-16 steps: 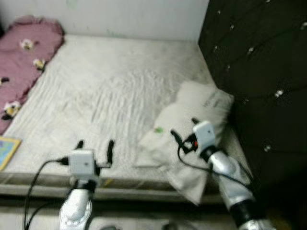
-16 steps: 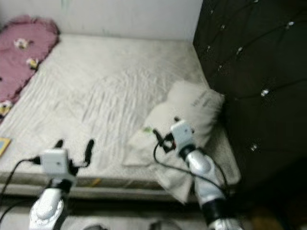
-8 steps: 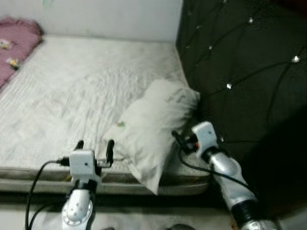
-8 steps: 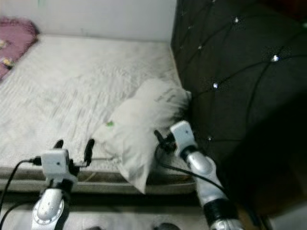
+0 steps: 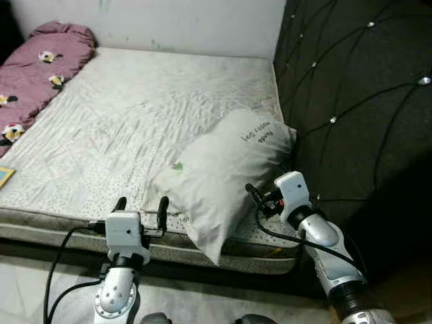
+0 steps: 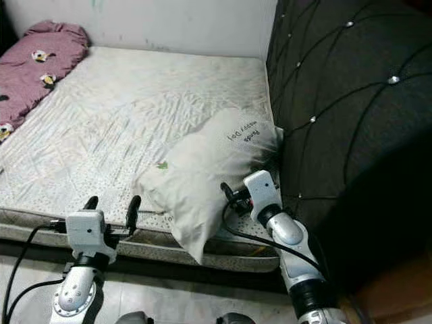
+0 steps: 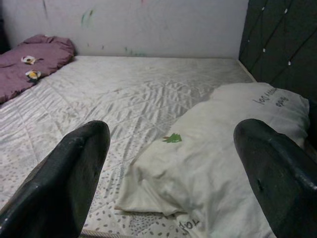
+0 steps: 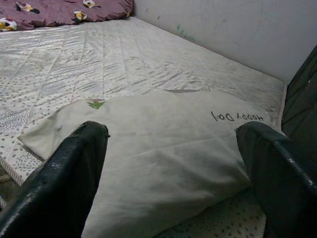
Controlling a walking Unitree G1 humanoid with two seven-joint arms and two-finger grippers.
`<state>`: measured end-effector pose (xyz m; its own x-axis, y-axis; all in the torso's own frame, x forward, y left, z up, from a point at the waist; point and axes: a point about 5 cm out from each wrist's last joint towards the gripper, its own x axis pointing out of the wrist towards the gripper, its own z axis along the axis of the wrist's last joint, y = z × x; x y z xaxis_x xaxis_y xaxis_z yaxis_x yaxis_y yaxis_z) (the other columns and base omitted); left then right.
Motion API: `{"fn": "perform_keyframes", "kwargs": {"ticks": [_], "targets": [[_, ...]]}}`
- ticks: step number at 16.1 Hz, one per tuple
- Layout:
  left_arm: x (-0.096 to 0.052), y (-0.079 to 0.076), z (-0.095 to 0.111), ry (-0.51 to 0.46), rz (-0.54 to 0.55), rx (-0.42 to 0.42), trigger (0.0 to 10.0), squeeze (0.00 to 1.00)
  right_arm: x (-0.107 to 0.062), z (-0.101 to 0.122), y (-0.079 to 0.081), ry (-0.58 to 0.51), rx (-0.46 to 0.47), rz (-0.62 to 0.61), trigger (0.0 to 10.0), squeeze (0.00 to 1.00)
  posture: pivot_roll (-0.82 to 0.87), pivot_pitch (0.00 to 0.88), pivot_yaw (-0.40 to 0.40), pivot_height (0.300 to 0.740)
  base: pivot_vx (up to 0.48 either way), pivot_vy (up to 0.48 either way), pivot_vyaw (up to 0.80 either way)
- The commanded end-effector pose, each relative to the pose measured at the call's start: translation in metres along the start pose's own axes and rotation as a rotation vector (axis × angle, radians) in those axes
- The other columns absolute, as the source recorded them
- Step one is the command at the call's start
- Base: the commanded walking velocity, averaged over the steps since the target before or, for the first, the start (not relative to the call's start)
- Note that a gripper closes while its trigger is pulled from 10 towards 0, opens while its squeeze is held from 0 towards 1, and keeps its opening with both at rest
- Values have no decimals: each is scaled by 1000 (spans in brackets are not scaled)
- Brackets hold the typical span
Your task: Clean up the room
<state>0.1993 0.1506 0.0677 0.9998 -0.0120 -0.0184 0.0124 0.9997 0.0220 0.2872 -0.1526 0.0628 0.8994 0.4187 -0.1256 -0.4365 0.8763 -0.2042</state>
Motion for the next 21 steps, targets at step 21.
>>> {"fn": "perform_keyframes", "kwargs": {"ticks": [21], "targets": [[4, 76, 25, -80, 353, 124, 10000, 0, -7, 7, -26, -5, 152, -259, 10000, 0, -1, 0, -4, 740, 0, 0, -279]]}}
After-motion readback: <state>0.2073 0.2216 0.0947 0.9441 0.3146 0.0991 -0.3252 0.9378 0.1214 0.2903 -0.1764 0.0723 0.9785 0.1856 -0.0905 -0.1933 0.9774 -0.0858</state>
